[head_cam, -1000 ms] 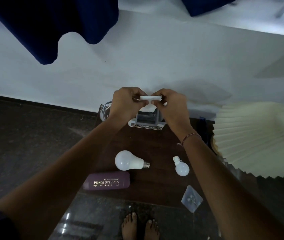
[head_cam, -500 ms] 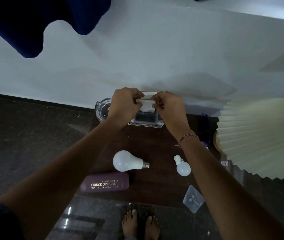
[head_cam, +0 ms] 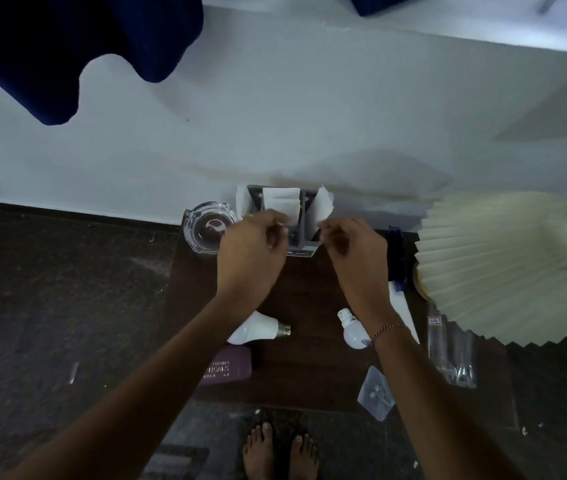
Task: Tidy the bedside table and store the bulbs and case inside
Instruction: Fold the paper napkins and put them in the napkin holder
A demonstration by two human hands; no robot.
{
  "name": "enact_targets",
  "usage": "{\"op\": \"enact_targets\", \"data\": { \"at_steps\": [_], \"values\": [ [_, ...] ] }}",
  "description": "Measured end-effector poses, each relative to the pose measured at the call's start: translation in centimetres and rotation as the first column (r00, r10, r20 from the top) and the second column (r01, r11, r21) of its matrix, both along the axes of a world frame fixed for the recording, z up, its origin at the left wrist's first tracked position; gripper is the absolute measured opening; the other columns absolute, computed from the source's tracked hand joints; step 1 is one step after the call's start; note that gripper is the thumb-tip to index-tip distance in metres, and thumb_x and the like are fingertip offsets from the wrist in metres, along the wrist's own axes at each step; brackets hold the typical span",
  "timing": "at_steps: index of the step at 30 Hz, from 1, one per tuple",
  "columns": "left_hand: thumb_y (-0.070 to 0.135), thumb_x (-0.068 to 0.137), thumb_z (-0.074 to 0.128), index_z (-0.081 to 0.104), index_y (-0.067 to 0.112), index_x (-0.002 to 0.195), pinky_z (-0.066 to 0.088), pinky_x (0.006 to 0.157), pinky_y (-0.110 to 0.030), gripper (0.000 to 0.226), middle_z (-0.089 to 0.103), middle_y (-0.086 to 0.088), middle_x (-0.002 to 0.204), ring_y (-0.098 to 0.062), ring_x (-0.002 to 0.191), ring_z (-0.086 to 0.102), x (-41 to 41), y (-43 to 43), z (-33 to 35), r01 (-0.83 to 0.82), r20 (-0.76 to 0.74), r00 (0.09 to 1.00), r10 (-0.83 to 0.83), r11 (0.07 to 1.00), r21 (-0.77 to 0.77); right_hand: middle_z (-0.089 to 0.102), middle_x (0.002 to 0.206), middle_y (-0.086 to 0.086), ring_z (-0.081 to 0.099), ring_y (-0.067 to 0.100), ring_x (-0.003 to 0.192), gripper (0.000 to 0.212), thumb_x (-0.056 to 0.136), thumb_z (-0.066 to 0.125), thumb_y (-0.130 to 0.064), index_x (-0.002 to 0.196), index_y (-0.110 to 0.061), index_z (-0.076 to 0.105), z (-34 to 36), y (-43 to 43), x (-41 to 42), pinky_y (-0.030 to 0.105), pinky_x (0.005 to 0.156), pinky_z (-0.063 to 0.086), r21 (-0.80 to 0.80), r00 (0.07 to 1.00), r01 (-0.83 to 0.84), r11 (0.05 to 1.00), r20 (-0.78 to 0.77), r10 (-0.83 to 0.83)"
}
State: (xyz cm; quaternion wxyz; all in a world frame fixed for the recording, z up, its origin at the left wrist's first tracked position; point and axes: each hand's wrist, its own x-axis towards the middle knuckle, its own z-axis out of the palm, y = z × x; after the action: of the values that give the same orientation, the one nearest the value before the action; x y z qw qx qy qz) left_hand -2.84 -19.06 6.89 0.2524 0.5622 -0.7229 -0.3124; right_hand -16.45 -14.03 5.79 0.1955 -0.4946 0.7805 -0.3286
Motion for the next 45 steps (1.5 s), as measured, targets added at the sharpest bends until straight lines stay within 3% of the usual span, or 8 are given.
{"op": "enact_targets", "data": {
  "at_steps": [6,11,14,19,27,35,40,45],
  "values": [
    [0.023,0.089,0.054,0.068,0.02,0.1,0.045,0.076,-0.02,0.019,0.07,0.006,0.089,-0.004,0.079,0.06,-3.5,4.6,-2.1,0.054,-0.035,0.998,-0.046,0.954,0.296,0.066,0.101,0.005,0.054,0.003,0.082,0.018,0.09,0.054,-0.009,0.102,-0.012,0.068,-1.9,6.2,-1.8,-0.004,0.07,0.038,0.061,0.991,0.117,0.991,0.06,-0.121],
    [0.025,0.09,0.045,0.065,0.02,0.095,0.04,0.061,-0.016,0.021,0.06,0.006,0.086,-0.008,0.081,0.056,-6.7,5.7,-3.7,0.109,-0.079,0.994,-0.077,0.788,0.606,0.065,0.112,0.012,0.059,0.015,0.098,0.023,0.091,0.049,-0.006,0.108,-0.006,0.066,-4.1,10.0,-3.9,0.013,0.081,0.038,0.201,0.975,0.209,0.957,0.036,-0.221],
    [0.023,0.09,0.043,0.052,0.024,0.07,0.048,0.076,-0.03,0.023,0.054,0.004,0.078,-0.015,0.083,0.054,-8.7,6.0,-4.5,0.068,-0.11,0.994,0.022,0.663,0.746,0.063,0.116,0.015,0.058,0.023,0.104,0.025,0.092,0.047,-0.008,0.11,-0.004,0.064,-5.1,11.1,-4.7,0.016,0.078,0.037,0.289,0.967,0.227,0.93,0.048,-0.25],
    [0.019,0.092,0.041,0.047,0.019,0.066,0.043,0.099,-0.043,0.027,0.051,-0.004,0.079,-0.026,0.096,0.053,-12.1,6.1,-5.8,0.008,-0.071,0.992,0.101,0.523,0.852,0.064,0.105,0.018,0.051,0.014,0.08,0.027,0.095,0.044,-0.015,0.101,0.001,0.064,-6.4,11.4,-5.6,0.016,0.065,0.032,0.386,0.958,0.216,0.897,0.094,-0.271],
    [0.017,0.091,0.042,0.048,0.009,0.071,0.037,0.067,-0.029,0.023,0.041,-0.005,0.071,-0.016,0.063,0.04,-13.8,6.3,-7.1,-0.013,-0.054,0.984,0.169,0.369,0.929,0.038,0.14,0.02,0.044,0.032,0.122,0.031,0.094,0.038,-0.006,0.114,0.001,0.061,-7.5,10.4,-5.1,0.039,0.104,0.038,0.534,0.995,0.055,0.844,0.044,-0.093],
    [0.017,0.09,0.047,0.056,0.0,0.118,0.041,0.085,-0.035,0.033,0.053,-0.014,0.099,-0.026,0.091,0.05,-13.8,5.8,-7.7,-0.016,-0.074,0.971,0.229,0.368,0.93,0.036,0.142,0.011,0.037,0.025,0.125,0.032,0.094,0.04,-0.002,0.123,0.001,0.054,-8.0,10.3,-4.8,0.026,0.104,0.037,0.534,0.999,0.04,0.844,-0.042,-0.02],
    [0.008,0.088,0.055,0.063,-0.004,0.112,0.05,0.093,-0.045,0.028,0.061,-0.029,0.116,-0.04,0.11,0.058,-13.6,5.7,-8.2,-0.023,-0.055,0.986,0.158,0.456,0.89,0.043,0.137,0.01,0.04,0.024,0.123,0.037,0.092,0.04,0.004,0.126,0.0,0.051,-8.2,9.8,-4.4,0.025,0.099,0.038,0.504,1.0,0.018,0.864,-0.025,-0.007],
    [0.009,0.088,0.055,0.064,-0.005,0.108,0.05,0.092,-0.04,0.026,0.065,-0.024,0.105,-0.036,0.106,0.062,-13.8,5.7,-8.4,-0.033,-0.009,0.997,0.082,0.498,0.867,0.049,0.132,0.009,0.045,0.023,0.119,0.033,0.092,0.042,0.002,0.122,-0.001,0.056,-8.3,9.5,-4.1,0.024,0.093,0.041,0.473,1.0,0.016,0.881,-0.002,-0.017]
  ]
}}
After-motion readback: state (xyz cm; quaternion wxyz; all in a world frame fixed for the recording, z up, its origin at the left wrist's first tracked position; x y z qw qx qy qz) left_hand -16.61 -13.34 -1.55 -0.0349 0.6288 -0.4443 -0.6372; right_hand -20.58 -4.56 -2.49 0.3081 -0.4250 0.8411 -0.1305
